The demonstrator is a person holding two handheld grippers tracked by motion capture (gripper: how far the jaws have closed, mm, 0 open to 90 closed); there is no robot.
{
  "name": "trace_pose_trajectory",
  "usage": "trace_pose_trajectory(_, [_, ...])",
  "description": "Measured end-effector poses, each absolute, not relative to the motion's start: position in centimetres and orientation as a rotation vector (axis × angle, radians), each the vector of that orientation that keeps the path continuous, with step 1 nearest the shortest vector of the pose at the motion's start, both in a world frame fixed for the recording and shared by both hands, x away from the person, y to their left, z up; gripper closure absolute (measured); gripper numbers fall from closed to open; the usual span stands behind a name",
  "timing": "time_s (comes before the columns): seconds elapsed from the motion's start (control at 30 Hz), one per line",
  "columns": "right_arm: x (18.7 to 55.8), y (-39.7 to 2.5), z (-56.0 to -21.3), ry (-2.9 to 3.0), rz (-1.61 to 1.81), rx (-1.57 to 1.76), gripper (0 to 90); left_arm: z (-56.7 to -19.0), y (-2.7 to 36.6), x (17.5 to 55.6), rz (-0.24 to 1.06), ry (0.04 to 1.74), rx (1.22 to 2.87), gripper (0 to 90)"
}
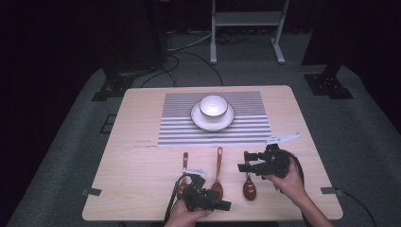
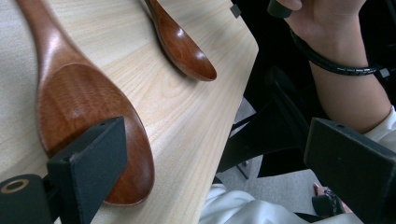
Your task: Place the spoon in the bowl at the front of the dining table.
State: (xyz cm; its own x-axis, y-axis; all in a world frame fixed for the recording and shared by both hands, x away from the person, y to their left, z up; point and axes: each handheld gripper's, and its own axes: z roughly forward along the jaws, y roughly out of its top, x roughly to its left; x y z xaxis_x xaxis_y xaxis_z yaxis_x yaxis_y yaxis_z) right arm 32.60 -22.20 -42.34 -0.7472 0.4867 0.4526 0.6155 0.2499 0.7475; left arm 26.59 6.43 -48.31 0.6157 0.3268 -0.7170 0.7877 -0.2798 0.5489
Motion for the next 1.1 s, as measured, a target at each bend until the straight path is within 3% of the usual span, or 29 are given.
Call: trace_pose_trajectory(1.1, [38.1,-17.3,-43.9,-2.396,-1.214,-1.109,27.9,-48.5,6.5,26.6,-0.591,0.874,1.86,5.0])
